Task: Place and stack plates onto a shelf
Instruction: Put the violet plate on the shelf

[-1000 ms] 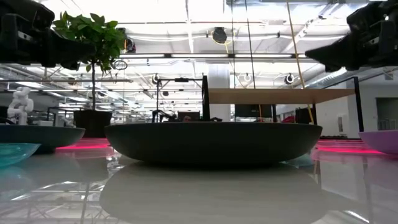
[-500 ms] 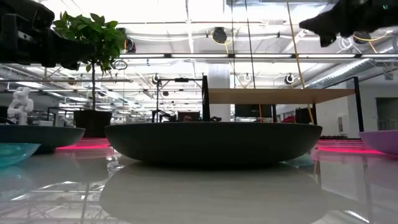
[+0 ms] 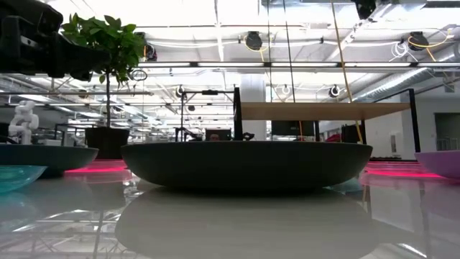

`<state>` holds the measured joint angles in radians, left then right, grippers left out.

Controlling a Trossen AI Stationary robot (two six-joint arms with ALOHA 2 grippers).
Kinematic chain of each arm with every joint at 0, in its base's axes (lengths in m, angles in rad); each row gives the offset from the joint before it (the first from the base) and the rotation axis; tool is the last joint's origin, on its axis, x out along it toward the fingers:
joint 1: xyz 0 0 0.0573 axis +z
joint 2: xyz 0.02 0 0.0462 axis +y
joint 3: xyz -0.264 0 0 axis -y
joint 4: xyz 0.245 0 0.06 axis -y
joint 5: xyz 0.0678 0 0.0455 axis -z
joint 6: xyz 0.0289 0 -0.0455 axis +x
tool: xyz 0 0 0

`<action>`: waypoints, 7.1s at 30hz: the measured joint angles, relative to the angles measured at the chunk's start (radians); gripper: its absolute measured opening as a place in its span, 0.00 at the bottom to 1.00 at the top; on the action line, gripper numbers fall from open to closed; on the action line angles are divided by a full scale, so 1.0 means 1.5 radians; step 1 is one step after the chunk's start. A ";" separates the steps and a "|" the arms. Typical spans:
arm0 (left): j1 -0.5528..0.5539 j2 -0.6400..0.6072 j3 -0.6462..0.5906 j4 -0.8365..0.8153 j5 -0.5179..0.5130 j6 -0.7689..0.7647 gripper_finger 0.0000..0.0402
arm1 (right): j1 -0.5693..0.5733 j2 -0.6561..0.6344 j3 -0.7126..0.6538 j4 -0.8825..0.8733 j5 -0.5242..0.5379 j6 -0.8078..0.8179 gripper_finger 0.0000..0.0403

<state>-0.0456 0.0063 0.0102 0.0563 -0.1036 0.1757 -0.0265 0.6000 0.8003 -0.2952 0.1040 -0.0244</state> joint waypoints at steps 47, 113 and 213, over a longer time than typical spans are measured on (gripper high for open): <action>0.000 0.001 0.001 -0.021 0.004 -0.105 0.01 | 0.032 0.283 0.226 -0.335 -0.006 0.176 0.00; -0.122 0.802 0.661 -0.438 0.029 -0.103 0.01 | 0.431 0.392 -0.095 0.070 0.020 0.688 0.00; -0.122 0.809 0.661 -0.372 0.033 -0.084 0.01 | 0.521 0.817 0.330 -0.417 -0.142 0.966 0.01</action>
<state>-0.2279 1.2205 1.0016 -0.5019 -0.0544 0.0490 0.7555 1.8259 1.2957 -0.9203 -0.1097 1.4246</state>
